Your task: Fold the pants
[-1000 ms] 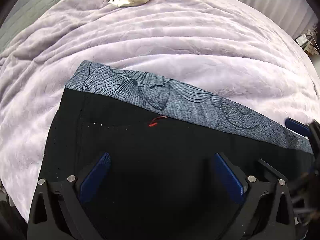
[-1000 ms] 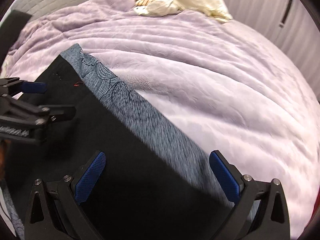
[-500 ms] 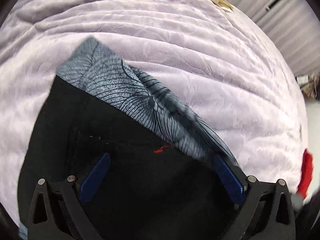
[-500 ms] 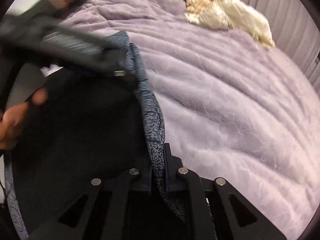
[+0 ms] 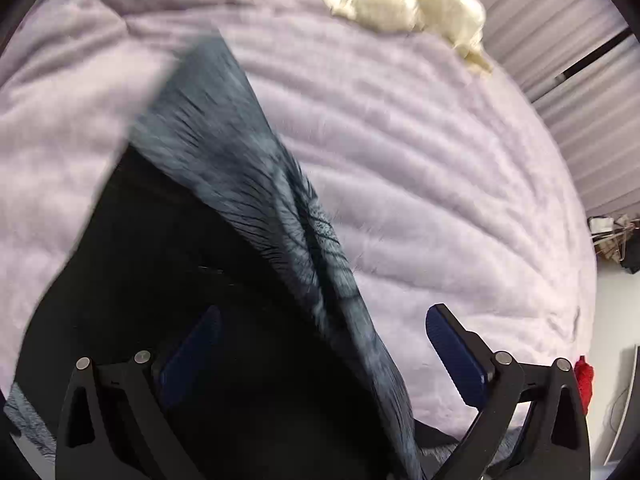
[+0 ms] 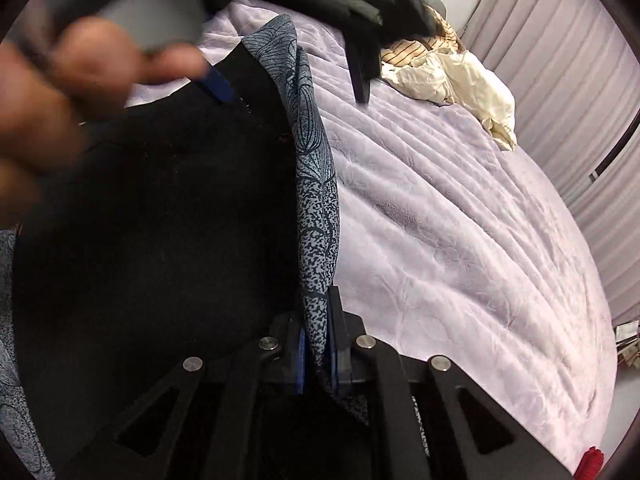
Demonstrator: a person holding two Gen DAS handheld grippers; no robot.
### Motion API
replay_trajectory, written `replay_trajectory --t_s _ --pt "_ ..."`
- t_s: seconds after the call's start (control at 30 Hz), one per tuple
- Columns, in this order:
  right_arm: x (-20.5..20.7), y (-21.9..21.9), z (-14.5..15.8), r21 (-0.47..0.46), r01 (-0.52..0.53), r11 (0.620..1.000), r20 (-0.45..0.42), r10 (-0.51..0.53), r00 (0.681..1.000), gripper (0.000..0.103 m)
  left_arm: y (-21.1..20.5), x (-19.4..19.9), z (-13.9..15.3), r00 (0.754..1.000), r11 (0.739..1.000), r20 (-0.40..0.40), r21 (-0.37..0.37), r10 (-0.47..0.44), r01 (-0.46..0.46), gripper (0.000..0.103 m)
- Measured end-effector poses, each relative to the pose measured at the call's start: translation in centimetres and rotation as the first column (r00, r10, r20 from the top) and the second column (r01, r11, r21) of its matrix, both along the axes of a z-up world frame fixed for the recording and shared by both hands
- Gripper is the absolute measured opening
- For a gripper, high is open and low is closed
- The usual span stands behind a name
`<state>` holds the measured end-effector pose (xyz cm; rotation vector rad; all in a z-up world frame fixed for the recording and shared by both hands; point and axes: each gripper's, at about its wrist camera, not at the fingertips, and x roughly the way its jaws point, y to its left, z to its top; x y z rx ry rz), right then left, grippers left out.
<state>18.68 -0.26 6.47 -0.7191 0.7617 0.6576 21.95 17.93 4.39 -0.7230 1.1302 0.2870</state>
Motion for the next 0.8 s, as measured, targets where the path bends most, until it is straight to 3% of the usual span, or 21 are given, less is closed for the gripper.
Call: replay_trajectory --t_s 0.03,0.07,0.1,0.13,0.3,0.47,0.6,0.8 --pt "-0.2 0.1 0.0 0.000 0.007 1.000 -0.001 -0.007 1.000 0.009 -0.1 0.4 -1.2 0.999 1.000 -0.049 -0.018 -0.001 0.000 0.049" --pt "-0.6 0.2 0.1 0.001 0.014 1.000 -0.001 -0.014 1.000 0.009 -0.4 -0.1 -2.4 0.994 1.000 -0.109 -0.005 0.000 0.000 0.030" --pt "-1.0 -0.3 0.3 0.006 0.017 1.000 -0.003 -0.017 1.000 0.009 -0.4 -0.8 -2.8 0.994 1.000 -0.106 -0.021 -0.001 -0.001 0.020" --pt "-1.4 -1.2 0.6 0.020 0.013 1.000 -0.008 -0.012 1.000 0.009 -0.2 -2.0 -2.5 0.999 0.999 -0.047 -0.040 0.008 -0.010 0.018" --pt "-4.7 -1.7 3.0 0.062 -0.006 0.998 0.002 0.006 1.000 0.009 -0.6 -7.8 1.9 0.997 0.999 0.071 -0.009 -0.038 0.039 0.015" --pt "-11.0 -2.8 6.8 0.126 -0.046 0.991 0.033 0.042 0.999 0.009 -0.3 -14.3 5.2 0.981 0.996 0.172 0.020 -0.087 0.085 0.015" --pt "-17.6 -2.2 6.5 0.110 -0.109 0.988 0.039 0.105 0.994 0.009 0.5 -19.6 3.2 0.985 0.996 0.147 -0.014 -0.088 0.091 0.015" --pt "-23.0 0.3 1.1 0.051 -0.166 0.985 -0.061 0.169 0.984 0.009 2.2 -28.3 -3.0 0.991 0.985 0.124 -0.153 -0.056 0.074 0.016"
